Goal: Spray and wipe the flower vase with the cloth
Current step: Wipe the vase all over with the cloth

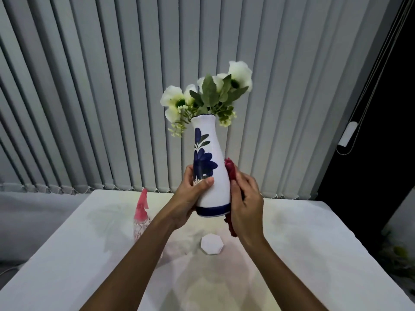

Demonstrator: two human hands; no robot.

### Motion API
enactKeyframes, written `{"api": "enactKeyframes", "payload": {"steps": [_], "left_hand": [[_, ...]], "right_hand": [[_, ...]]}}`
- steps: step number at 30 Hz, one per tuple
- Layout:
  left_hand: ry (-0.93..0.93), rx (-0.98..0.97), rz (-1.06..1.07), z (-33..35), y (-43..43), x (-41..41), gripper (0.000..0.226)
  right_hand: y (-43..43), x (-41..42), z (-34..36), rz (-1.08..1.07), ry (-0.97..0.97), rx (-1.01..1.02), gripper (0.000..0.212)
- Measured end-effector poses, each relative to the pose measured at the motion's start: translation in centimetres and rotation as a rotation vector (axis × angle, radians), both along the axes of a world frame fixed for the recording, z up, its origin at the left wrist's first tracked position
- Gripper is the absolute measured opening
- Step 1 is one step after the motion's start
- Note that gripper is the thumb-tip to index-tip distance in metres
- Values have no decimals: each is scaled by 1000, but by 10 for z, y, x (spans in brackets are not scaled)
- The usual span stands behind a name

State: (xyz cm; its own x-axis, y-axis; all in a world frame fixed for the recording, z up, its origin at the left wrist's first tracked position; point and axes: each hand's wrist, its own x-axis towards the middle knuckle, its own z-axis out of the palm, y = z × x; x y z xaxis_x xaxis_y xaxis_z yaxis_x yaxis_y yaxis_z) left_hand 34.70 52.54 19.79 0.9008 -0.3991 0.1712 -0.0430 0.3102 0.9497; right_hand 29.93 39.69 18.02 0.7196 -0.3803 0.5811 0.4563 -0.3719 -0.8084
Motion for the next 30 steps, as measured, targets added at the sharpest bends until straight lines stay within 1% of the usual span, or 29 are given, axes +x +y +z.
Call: {"api": "enactKeyframes", "payload": {"steps": [3, 4, 6, 8, 11, 13, 16, 17, 18, 20, 22, 23, 26, 30], "left_hand": [[23, -17, -39, -1, 3, 2, 63], [22, -13, -58, -2, 4, 3, 61], [16, -16, -99, 2, 4, 0, 44], [12, -21, -132, 3, 3, -3, 36], [25, -6, -139, -2, -1, -7, 46], [54, 25, -158, -4, -3, -8, 45], [70, 134, -195, -1, -1, -11, 23], [56, 180, -208, 1, -1, -12, 20], [27, 223, -220, 3, -1, -13, 22], [-29, 271, -216, 3, -5, -15, 40], [-34, 269, -181, 1, -9, -16, 59], [-36, 257, -164, -2, -11, -16, 61], [-26, 194, -128, -8, -11, -14, 59], [68, -17, -41, -10, -10, -7, 74]], "right_hand": [[3, -2, 6, -26, -115, -82, 40], [3, -1, 11, -34, -144, -114, 41], [1, 3, 26, -61, -189, -171, 40], [-2, 8, 43, -89, -208, -195, 40], [-6, 15, 62, -92, -176, -163, 39], [-9, 19, 69, -90, -150, -127, 38], [-13, 22, 71, -109, -132, -129, 38], [-15, 23, 70, -110, -123, -140, 38], [-16, 24, 70, -111, -107, -149, 38], [-17, 25, 70, -114, -73, -151, 38], [-18, 26, 71, -100, -45, -143, 38], [-18, 25, 70, -88, -40, -144, 38], [-19, 19, 61, -28, -41, -137, 39], [-17, 5, 31, 31, -3, -68, 37]]}}
